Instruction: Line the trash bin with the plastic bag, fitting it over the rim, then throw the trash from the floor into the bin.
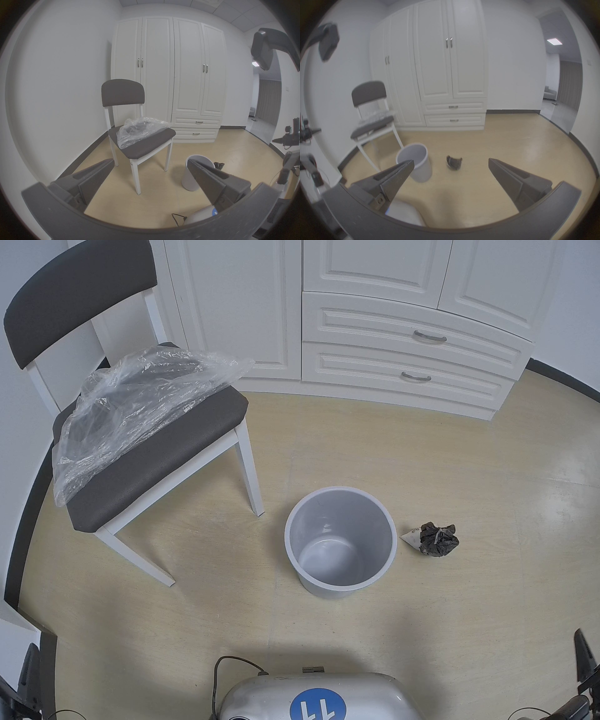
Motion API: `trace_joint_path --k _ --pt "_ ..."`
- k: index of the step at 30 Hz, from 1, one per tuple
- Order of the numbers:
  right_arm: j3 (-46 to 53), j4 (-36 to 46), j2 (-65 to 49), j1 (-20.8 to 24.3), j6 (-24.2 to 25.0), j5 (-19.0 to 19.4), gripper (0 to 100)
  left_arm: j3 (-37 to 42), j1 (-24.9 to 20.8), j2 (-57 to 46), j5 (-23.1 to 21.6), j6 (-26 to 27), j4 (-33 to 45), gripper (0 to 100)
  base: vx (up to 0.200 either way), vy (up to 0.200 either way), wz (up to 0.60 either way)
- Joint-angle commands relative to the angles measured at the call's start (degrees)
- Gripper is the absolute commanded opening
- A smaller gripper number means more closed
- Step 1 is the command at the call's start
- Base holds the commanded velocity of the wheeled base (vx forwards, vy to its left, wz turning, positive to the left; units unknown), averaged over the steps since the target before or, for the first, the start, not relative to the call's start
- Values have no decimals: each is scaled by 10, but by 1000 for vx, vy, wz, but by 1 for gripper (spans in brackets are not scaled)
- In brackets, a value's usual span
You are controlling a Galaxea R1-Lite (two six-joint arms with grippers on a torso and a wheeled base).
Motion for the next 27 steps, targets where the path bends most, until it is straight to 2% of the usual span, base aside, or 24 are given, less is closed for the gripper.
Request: trace_joint_path --k 1,3,4,5,7,9,10,16,19,20,23,27 --pt "-109 -40 163 -8 21 -5 100 -49 11 125 36 10 0 100 0 0 0" --pt "-111 -83 210 -8 14 -3 100 -56 19 164 67 37 -2 100 0 0 0" --pt "-111 -83 210 -8 14 -3 100 -56 19 164 67 37 -2 100 0 0 0" --pt "-117 -132 267 -4 10 -2 100 -61 22 197 95 68 -3 100 0 0 0" --pt "-139 -182 333 -6 3 -5 100 -71 22 233 116 82 -3 100 0 0 0" --pt "-151 -199 358 -8 -1 -6 100 -73 22 249 121 85 -4 100 0 0 0" --pt "-183 -225 406 -10 -6 -10 100 -80 22 281 126 90 -11 100 0 0 0" --pt "-273 -233 484 0 -19 -33 100 -93 34 374 138 96 -59 100 0 0 0" --pt "-286 -234 498 0 -18 -33 100 -95 38 399 147 105 -70 100 0 0 0" --pt "-291 -236 515 1 -4 -32 100 -102 44 439 155 131 -98 100 0 0 0" --pt "-291 -248 538 4 40 -26 100 -113 50 484 155 151 -119 100 0 0 0" --pt "-295 -282 571 16 67 -27 100 -136 69 549 155 180 -140 100 0 0 0"
